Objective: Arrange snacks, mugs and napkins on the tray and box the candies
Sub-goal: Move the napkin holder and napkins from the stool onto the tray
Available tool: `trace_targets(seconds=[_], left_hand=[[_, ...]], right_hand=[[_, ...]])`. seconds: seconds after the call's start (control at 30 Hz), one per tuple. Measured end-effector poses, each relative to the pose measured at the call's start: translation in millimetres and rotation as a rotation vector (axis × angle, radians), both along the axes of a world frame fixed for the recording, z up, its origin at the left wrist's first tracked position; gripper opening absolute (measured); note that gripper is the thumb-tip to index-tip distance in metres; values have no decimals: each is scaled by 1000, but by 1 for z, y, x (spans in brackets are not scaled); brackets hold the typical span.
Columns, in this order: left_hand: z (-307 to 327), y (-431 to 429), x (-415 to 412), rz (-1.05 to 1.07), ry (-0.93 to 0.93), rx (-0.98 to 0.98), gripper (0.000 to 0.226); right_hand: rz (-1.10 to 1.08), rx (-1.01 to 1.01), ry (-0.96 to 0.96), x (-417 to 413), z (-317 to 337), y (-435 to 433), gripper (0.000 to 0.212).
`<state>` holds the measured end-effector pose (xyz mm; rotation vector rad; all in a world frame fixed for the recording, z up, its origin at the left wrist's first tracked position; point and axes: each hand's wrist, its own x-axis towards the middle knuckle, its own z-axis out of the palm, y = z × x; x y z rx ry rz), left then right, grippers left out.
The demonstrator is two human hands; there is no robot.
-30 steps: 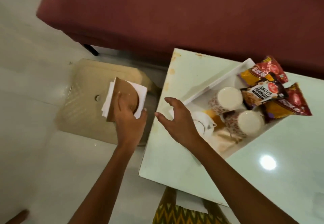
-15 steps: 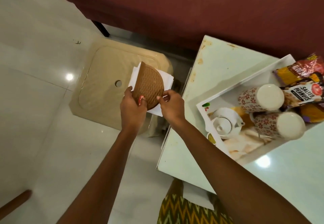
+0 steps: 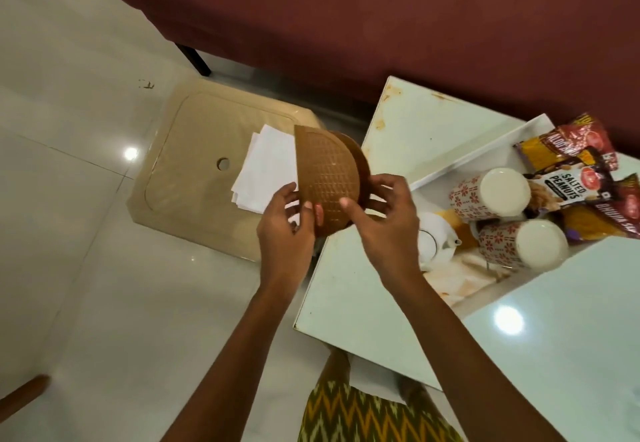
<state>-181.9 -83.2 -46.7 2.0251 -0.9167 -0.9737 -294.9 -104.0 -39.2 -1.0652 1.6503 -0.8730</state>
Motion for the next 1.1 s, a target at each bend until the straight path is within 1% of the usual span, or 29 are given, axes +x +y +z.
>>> trace_targets(seconds=[0.07,0.13,0.23,0.33,0.43,0.53,0.67,0.87,0.97,1.03,1.1], left_hand=[[1,4,-20,-14,20,-21,36],[1,6,-37,-27,23,-19,33],[1,12,-59,-90,28,4,29],[-1,20,-74,-124,45,5,26],[-2,28,-84,-123,45,-1,25],[-5,36,-90,-125,35,5,23],[-10,42,-94,-125,7,19,23],[-10,42,-93,-122,-17,11,21],[-10,41,-88,-97,1,21,22],[-12,40,-81,-81,-2,27,22],[-14,39,-75,-80,9,42,22]], right_hand=[[-14,-28,116,-34,4,12,48],[5,-57,260,-66,2,25,54],[13,-53,454,-111,-10,42,55],[33,-15,529,-138,-26,53,56],[84,-47,602,-149,-40,59,57],[113,-44,650,-153,-51,60,58],[151,14,638,-153,-61,61,59],[211,20,686,-152,-63,59,62],[206,-69,767,-147,-54,58,65],[179,-192,781,-134,-45,54,56],[203,-286,733,-116,-36,48,45]])
